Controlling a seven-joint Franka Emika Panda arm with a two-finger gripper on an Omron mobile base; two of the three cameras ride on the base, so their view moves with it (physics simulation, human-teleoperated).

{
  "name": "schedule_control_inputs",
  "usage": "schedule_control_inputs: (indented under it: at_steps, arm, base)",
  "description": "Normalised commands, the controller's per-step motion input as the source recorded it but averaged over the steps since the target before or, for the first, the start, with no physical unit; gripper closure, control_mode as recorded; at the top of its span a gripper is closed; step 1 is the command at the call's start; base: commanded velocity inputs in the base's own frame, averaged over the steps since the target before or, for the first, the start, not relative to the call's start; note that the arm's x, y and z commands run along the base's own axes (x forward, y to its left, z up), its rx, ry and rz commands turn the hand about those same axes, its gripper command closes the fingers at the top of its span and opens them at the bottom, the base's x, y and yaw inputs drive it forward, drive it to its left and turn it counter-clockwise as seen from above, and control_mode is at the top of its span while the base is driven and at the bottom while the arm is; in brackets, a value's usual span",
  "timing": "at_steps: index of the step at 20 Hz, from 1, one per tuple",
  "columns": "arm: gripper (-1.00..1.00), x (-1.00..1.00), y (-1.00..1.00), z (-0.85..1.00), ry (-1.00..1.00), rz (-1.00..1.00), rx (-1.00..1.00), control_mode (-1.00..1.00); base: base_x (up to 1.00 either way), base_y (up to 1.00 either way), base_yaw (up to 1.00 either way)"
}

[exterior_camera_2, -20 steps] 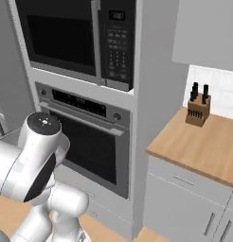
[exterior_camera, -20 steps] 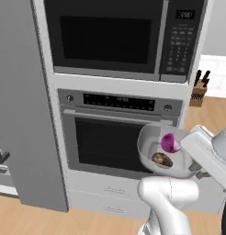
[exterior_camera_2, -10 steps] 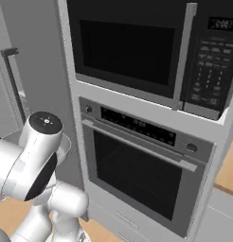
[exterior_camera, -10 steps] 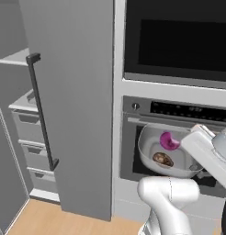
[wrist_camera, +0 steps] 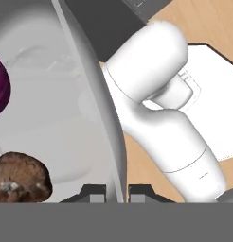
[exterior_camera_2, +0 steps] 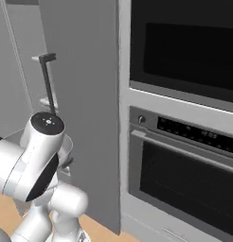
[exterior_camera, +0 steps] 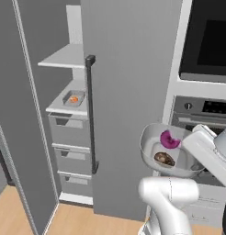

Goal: Take the meat container that has the shrimp and place it on the second highest rack of the freezer. Then take the vegetable container that has the onion and mushroom and place it on the highest rack of the freezer.

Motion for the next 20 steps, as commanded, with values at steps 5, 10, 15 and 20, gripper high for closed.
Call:
schedule_control_inputs:
  at_steps: [5,10,15,20]
  arm:
    - [1.00,0.00,0.00,0.00,0.00,0.00,0.00,1.00]
    - [1.00,0.00,0.00,0.00,0.00,0.00,0.00,1.00]
    - [1.00,0.00,0.00,0.00,0.00,0.00,0.00,1.00]
    - [1.00,0.00,0.00,0.00,0.00,0.00,0.00,1.00]
  base:
    - [0.16,1.00,-0.06]
    - [0.22,1.00,-0.07]
    - [0.50,0.74,-0.15]
    - [0.45,0.41,-0.14]
